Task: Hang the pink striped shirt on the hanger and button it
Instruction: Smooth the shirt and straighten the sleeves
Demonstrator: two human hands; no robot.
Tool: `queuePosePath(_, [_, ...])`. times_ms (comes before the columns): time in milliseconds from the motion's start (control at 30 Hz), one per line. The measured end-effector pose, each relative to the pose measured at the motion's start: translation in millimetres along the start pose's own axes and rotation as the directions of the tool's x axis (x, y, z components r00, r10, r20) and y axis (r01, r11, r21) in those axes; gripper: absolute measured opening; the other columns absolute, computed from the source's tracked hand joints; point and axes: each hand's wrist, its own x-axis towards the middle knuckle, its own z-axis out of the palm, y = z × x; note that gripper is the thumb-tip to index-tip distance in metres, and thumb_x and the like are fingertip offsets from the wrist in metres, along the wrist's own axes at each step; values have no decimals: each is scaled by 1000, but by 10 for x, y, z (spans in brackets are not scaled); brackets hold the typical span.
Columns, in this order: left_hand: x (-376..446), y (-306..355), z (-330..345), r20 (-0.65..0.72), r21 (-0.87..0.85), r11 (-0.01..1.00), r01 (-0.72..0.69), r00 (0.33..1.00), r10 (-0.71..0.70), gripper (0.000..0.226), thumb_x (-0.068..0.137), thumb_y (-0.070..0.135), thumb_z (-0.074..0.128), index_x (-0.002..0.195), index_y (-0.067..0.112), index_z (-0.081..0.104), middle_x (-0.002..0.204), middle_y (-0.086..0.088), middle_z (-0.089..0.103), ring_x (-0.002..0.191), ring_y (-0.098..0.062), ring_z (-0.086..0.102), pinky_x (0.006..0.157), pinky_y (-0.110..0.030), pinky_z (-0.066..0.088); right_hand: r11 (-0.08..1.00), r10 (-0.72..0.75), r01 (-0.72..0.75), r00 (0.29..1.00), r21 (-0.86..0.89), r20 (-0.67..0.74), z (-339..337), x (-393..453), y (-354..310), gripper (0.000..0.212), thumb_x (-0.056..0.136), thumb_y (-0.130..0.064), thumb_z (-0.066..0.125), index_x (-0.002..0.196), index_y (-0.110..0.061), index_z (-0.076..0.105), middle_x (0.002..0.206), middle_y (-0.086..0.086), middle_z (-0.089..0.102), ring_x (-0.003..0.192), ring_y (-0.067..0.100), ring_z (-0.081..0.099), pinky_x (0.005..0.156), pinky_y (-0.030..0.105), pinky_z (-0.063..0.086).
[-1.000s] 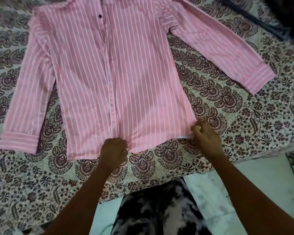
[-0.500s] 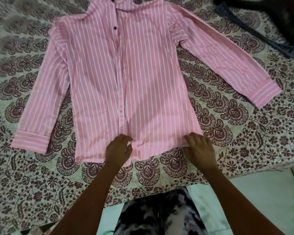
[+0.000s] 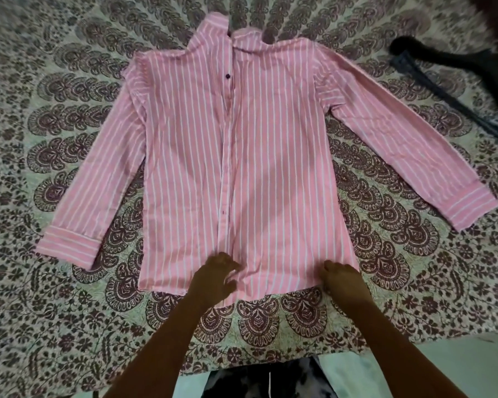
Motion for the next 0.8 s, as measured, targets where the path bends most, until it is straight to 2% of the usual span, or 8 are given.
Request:
queuePosePath(100, [104, 32, -104, 77, 12, 1000, 24, 997, -25, 37, 82, 35, 61, 119, 28, 60, 121, 4, 56, 113, -15, 54, 91, -26, 44, 1000, 4, 2, 968, -27, 253, -185, 161, -40, 24, 82, -12, 59, 106, -15, 60, 106, 3, 65, 95, 22, 66, 79, 32, 50])
queuePosePath(167, [232, 78, -252, 146, 73, 997, 13, 989, -23, 33, 86, 36, 59, 118, 29, 60, 122, 6, 58, 113, -12, 54, 94, -24, 41, 999, -26, 35, 926, -17, 376, -282, 295, -6, 16, 89, -26, 51, 103, -19, 56, 109, 1, 62, 107, 22, 60, 88, 33, 46])
queuePosePath(233, [411, 120, -435, 157, 70, 997, 22, 987, -33, 29, 89, 35, 57, 116, 28, 62, 124, 8, 59, 115, -12, 53, 99, -26, 39, 997, -71, 61, 873, 35, 483, -400, 464, 69, 36, 85, -50, 52, 99, -18, 55, 113, 1, 60, 112, 20, 55, 92, 34, 43])
queuePosePath(300, [602, 149, -655, 86, 18, 999, 49, 995, -51, 27, 88, 34, 57, 112, 25, 65, 120, 6, 63, 115, -14, 54, 100, -27, 39, 987, -123, 54, 861, 151, 494, -526, 676, 160, 52, 84, -60, 48, 113, -17, 57, 123, 0, 57, 118, 19, 51, 95, 31, 39])
queuePosePath(400, [987, 170, -1008, -152, -141, 989, 52, 986, -73, 24, 83, 31, 61, 101, 18, 71, 109, 0, 70, 105, -19, 62, 96, -37, 47, 955, -150, 71, 953, 287, 262, -786, 1096, 252, 29, 88, -46, 50, 95, -20, 58, 100, -2, 60, 107, 19, 56, 81, 25, 39])
queuePosePath(533, [1670, 195, -1588, -360, -242, 970, 26, 926, -115, 15, 83, 15, 66, 96, 11, 72, 102, -7, 72, 93, -25, 67, 91, -39, 52, 924, -95, 95, 995, 371, -18, -1207, 1896, 251, 19, 88, -29, 50, 92, -15, 62, 95, 3, 66, 96, 21, 60, 74, 26, 44])
queuePosePath(667, [2323, 98, -2114, -494, -335, 942, 26, 847, -199, 11, 83, 18, 61, 88, 16, 72, 95, -4, 73, 87, -23, 67, 86, -39, 53, 871, 34, 89, 970, 483, -240, -1658, 2774, 196, 14, 85, -18, 53, 87, -13, 65, 90, 7, 69, 90, 27, 62, 71, 30, 47])
queuePosePath(800, [2945, 18, -2665, -605, -278, 960, 40, 769, -207, 15, 87, 21, 56, 88, 19, 71, 97, -2, 72, 87, -24, 66, 84, -34, 51, 814, 270, 44, 854, 579, -445, -2070, 3678, 188, 15, 84, -14, 50, 88, -13, 65, 96, 9, 66, 89, 28, 62, 70, 31, 44])
